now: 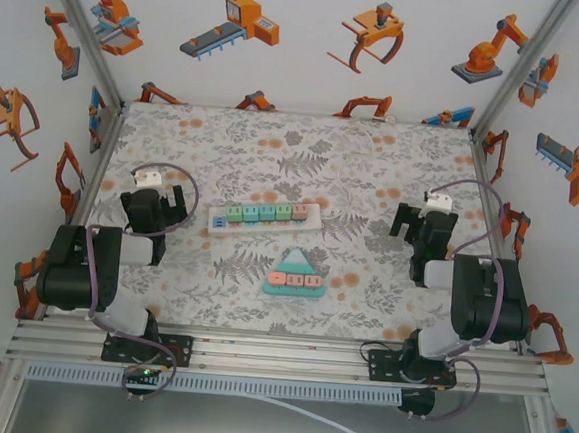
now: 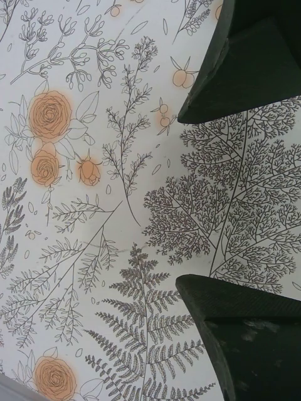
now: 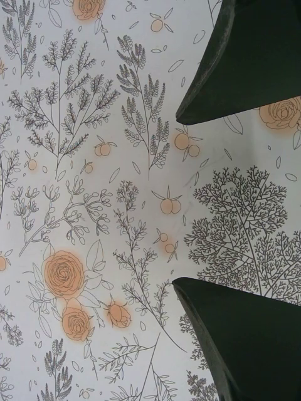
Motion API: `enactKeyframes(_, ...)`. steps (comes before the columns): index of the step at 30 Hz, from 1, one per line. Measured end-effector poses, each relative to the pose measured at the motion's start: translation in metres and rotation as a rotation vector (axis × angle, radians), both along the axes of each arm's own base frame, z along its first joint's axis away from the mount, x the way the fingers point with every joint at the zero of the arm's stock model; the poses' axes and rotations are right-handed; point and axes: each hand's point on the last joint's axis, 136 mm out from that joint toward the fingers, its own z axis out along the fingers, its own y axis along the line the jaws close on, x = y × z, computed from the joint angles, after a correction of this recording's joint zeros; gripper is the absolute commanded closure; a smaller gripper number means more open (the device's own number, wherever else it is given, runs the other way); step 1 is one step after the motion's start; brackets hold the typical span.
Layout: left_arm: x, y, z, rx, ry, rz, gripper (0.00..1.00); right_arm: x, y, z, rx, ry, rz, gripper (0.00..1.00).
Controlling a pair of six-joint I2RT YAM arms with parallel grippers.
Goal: Pull the plug off the socket
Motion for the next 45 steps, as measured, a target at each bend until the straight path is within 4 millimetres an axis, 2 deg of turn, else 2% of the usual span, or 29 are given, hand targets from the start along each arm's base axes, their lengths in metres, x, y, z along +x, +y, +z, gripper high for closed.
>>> enactKeyframes(17,0.000,0.000,0.000,-0.001,0.000,-0.001,0.03,0.000,0.000,0.000,0.000,0.000,0.000,0.01)
enactKeyframes(27,0.001,-0.004,0.000,-0.012,0.000,-0.025,0.03,-0.002,0.009,-0.007,0.018,0.035,0.051,0.01)
enactKeyframes(31,0.000,-0.002,0.010,-0.010,-0.024,-0.010,0.03,-0.005,0.012,-0.003,0.022,0.050,0.071,0.01)
enactKeyframes(33,-0.002,-0.001,0.024,-0.010,-0.047,-0.010,0.03,-0.005,0.014,0.014,0.022,0.046,0.085,0.01)
enactKeyframes(36,-0.012,-0.002,0.062,-0.022,-0.105,-0.006,0.03,0.001,0.022,0.067,0.033,-0.021,0.131,0.02)
enactKeyframes(38,-0.018,-0.003,0.096,-0.061,-0.143,0.014,0.03,0.004,0.032,0.116,0.048,-0.094,0.190,0.02)
enactKeyframes(41,-0.021,-0.008,0.161,-0.164,-0.191,0.050,0.03,0.000,0.054,0.172,0.068,-0.166,0.295,0.02)
enactKeyframes(43,-0.025,-0.017,0.200,-0.238,-0.216,0.047,0.03,-0.006,0.076,0.192,0.084,-0.175,0.380,0.02)
enactKeyframes(45,-0.031,-0.035,0.226,-0.306,-0.216,0.010,0.03,-0.014,0.106,0.202,0.093,-0.157,0.487,0.02)
